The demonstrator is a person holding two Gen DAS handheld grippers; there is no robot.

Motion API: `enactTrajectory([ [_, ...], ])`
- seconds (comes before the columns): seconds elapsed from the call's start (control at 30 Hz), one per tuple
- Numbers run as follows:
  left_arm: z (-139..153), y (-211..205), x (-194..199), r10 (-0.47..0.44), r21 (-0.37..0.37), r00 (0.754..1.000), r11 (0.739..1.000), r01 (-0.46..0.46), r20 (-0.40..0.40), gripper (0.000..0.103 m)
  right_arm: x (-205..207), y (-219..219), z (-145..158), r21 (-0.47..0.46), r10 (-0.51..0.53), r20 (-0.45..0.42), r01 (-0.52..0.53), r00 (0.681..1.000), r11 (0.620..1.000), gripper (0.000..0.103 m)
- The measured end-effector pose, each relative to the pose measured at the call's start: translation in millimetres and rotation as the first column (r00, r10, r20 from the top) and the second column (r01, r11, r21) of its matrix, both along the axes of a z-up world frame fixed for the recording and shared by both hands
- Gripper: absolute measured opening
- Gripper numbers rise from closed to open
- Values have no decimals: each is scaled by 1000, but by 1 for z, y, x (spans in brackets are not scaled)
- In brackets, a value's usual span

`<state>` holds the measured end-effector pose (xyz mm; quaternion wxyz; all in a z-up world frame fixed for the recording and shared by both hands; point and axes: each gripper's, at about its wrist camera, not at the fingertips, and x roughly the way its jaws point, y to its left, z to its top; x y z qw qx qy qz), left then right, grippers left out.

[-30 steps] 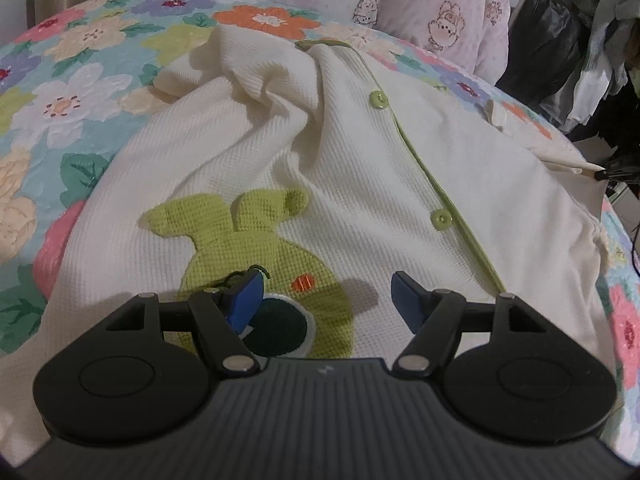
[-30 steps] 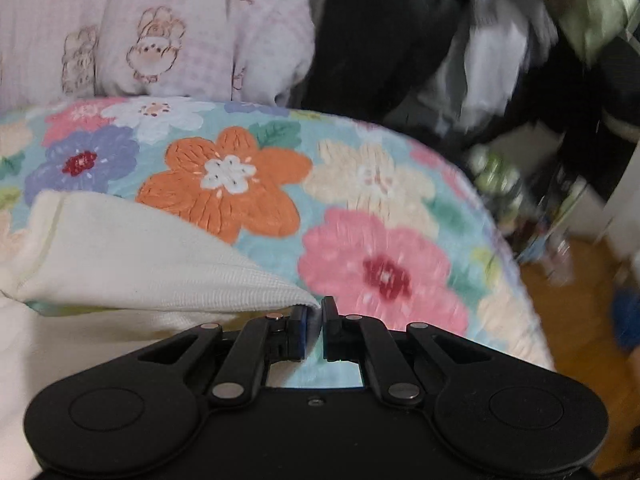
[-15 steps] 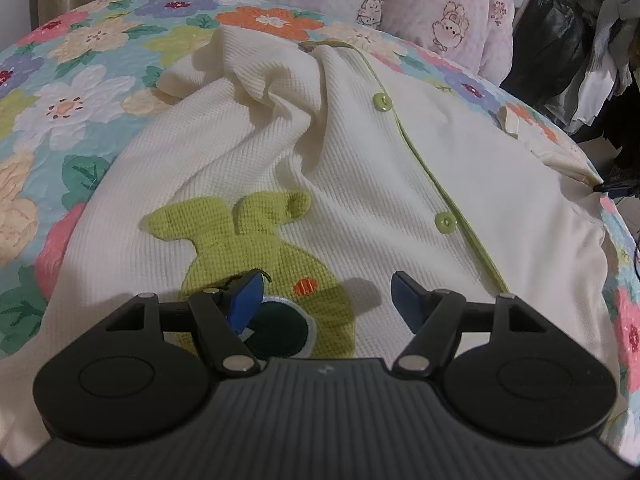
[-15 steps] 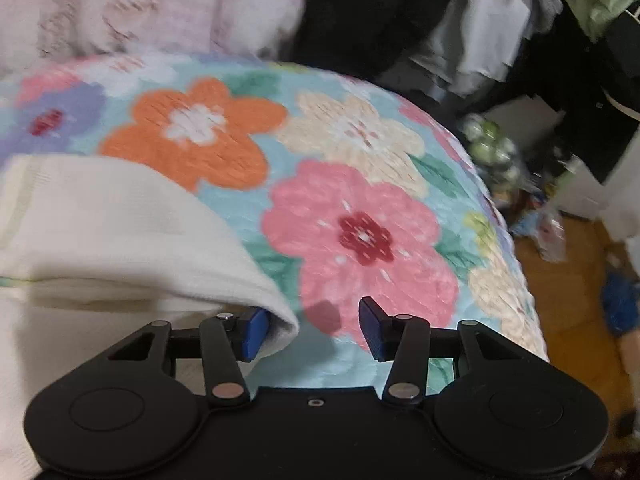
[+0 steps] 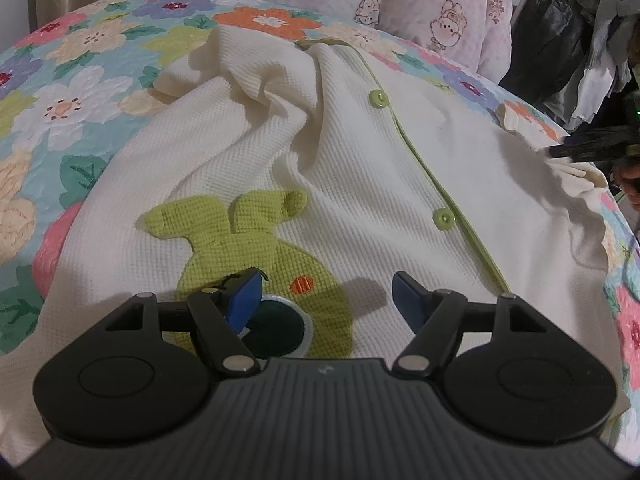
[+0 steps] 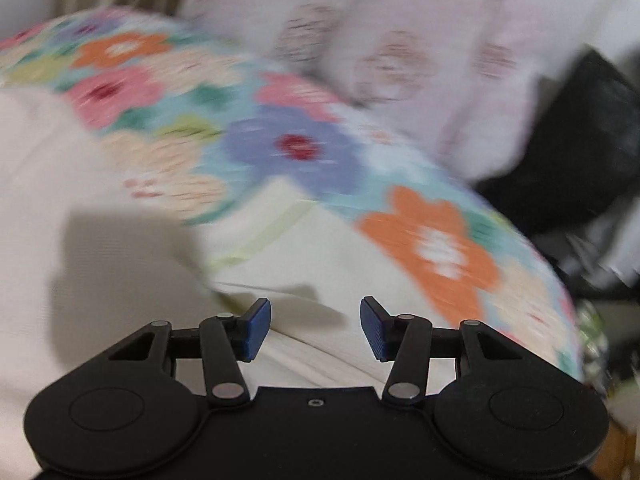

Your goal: Fold clothes

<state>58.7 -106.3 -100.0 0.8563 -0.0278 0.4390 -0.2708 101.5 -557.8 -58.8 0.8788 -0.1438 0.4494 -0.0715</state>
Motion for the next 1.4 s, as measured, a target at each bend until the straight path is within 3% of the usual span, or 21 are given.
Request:
enactTrajectory([
  [0.1,0,0,1,3,-6,1000,1000,-3,-6,71,20,17,-25,-57,2,-44,-4,999,998,52],
  [0.17,0,0,1,3,-3,1000,1000,-3,-6,71,23,14,-29,-65,-36,-32,34,999,997,10],
  [0.2,0,0,1,2,-2,1000,1000,-2,-5,71,23,11,-27,-58,-61,-12,60,998,996,3],
  [0.3,0,-1,0,1,2,1000,1000,-1,-3,71,11,-17,-4,-16,-186,100,189,977,982,3],
  [0.37,-1,-1,0,0,5,1000,1000,0,-1,71,1,-54,6,-67,-288,117,297,950,953,3],
  [0.43,0,-2,-1,-2,11,1000,1000,2,2,71,-11,-94,8,-171,-412,90,421,907,891,3],
  [0.53,0,-3,-1,-6,20,1000,1000,6,5,71,-39,-144,18,-275,-572,104,576,814,770,3],
  [0.63,0,-4,-1,-7,27,1000,1000,7,7,71,-64,-180,29,-318,-689,119,685,715,655,5],
  [0.67,0,-4,-1,-7,28,1000,1000,7,6,71,-71,-186,34,-290,-716,138,719,684,631,8],
  [0.73,1,-4,-1,-5,28,1000,1000,5,3,71,-85,-198,46,-226,-764,172,780,622,584,25],
  [0.8,6,-3,0,-5,11,1000,1000,5,-2,71,-89,-195,57,-149,-770,224,802,598,579,45],
  [0.83,9,-1,1,-6,-4,1000,1000,6,-5,71,-88,-192,62,-116,-769,249,806,589,580,47],
  [0.9,20,7,5,-4,-62,1000,998,3,-13,71,-79,-177,68,-31,-748,280,785,601,619,47],
  [1.0,43,26,13,38,-132,999,991,-37,3,71,-56,-146,68,109,-658,262,656,705,747,47],
  [1.07,55,41,22,83,-160,996,984,-80,11,71,-31,-116,61,202,-551,201,516,810,832,47],
  [1.13,63,56,38,134,-173,991,976,-131,5,72,-4,-80,52,297,-426,138,373,894,879,48],
  [1.2,64,70,61,160,-177,987,971,-161,-21,73,22,-39,42,385,-300,92,244,949,890,50],
  [1.27,60,77,89,175,-186,982,965,-186,-73,73,44,5,34,453,-188,73,136,979,881,55],
  [1.33,53,81,120,166,-218,977,957,-192,-134,74,67,46,27,505,-79,57,39,995,862,64],
  [1.4,41,81,154,179,-265,958,935,-236,-224,74,84,86,23,498,4,60,-34,998,866,67],
])
